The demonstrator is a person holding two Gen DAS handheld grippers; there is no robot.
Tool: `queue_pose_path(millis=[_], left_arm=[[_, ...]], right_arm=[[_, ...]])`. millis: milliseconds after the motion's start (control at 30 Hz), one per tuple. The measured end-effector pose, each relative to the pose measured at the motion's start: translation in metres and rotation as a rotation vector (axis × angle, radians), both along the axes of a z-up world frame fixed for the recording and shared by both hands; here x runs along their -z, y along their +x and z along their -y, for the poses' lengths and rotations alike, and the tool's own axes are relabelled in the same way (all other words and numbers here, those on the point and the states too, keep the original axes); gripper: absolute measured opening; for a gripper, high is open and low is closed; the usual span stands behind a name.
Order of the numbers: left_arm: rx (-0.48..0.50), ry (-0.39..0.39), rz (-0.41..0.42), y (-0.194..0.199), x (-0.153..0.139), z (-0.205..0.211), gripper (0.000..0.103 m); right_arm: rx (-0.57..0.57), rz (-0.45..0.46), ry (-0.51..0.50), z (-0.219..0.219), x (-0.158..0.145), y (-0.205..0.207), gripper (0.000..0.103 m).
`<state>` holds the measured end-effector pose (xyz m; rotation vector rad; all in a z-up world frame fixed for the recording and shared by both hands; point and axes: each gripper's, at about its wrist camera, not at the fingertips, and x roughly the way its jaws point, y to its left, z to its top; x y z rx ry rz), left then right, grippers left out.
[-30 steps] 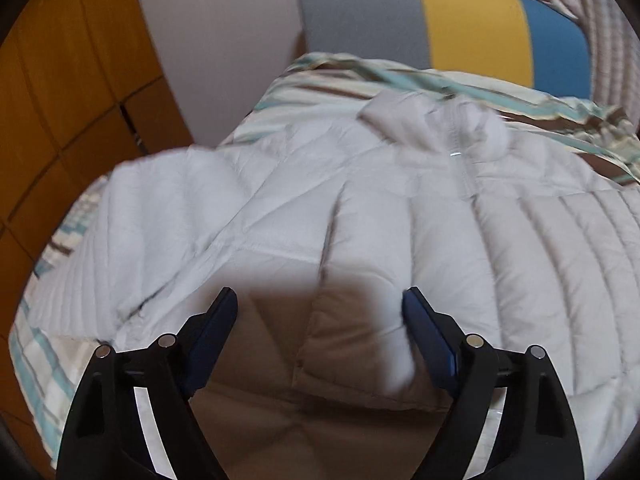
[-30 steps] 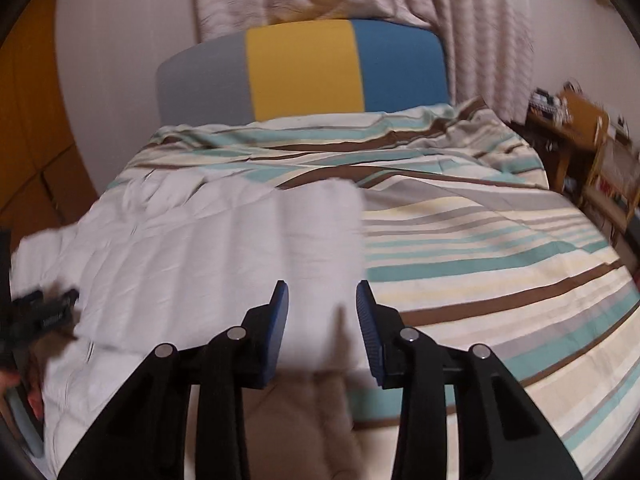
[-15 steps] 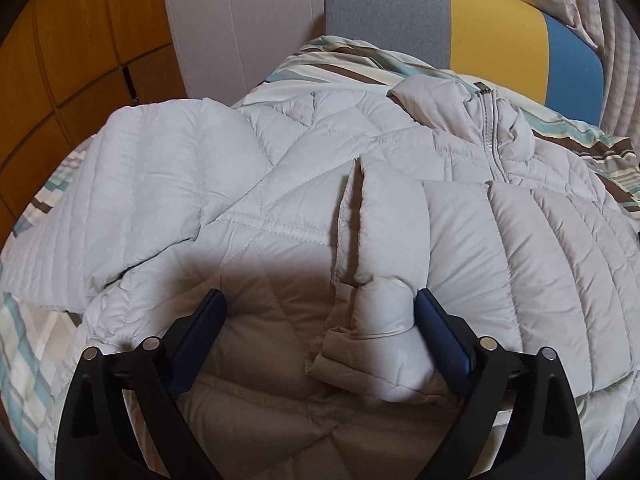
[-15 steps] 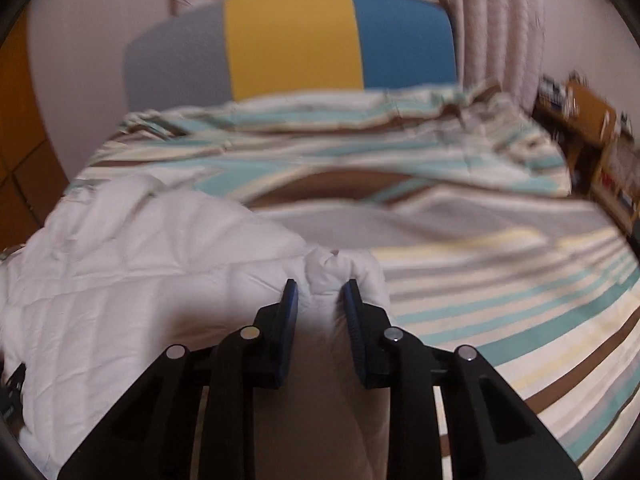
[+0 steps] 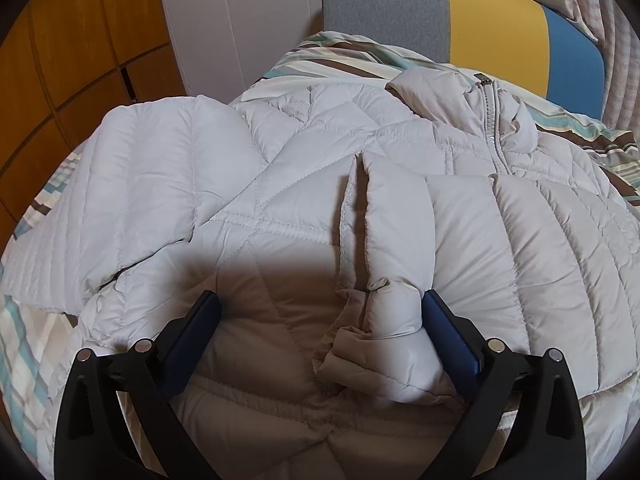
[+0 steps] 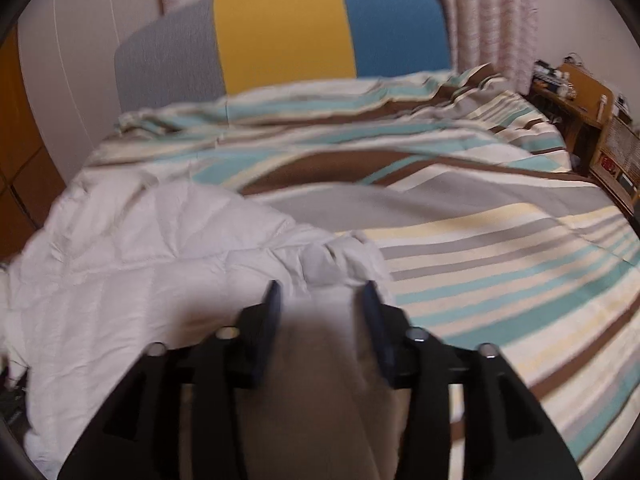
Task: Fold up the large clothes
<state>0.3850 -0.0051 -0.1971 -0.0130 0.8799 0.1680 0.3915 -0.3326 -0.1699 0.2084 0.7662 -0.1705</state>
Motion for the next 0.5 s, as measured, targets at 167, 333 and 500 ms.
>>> queue_pose_path(millis=[167,333,500], left_arm=[[-0.004,0.000,0.002,-0.001,0.000,-0.001,0.099],[-0.004,0.001,0.002,-0.001,0.000,0.000,0.100],[-0.003,-0.004,0.000,0.000,0.000,-0.001,0.100]], right_arm=[[0.007,0.022,0.035,-0.007,-0.018,-0.052,0.045],[-0.020,-0.046,-0.073,-0.028,0.007,-0.063,0.047],[-0.022,-0.083,-0.141,-0.037,0.027,-0.055,0.051]])
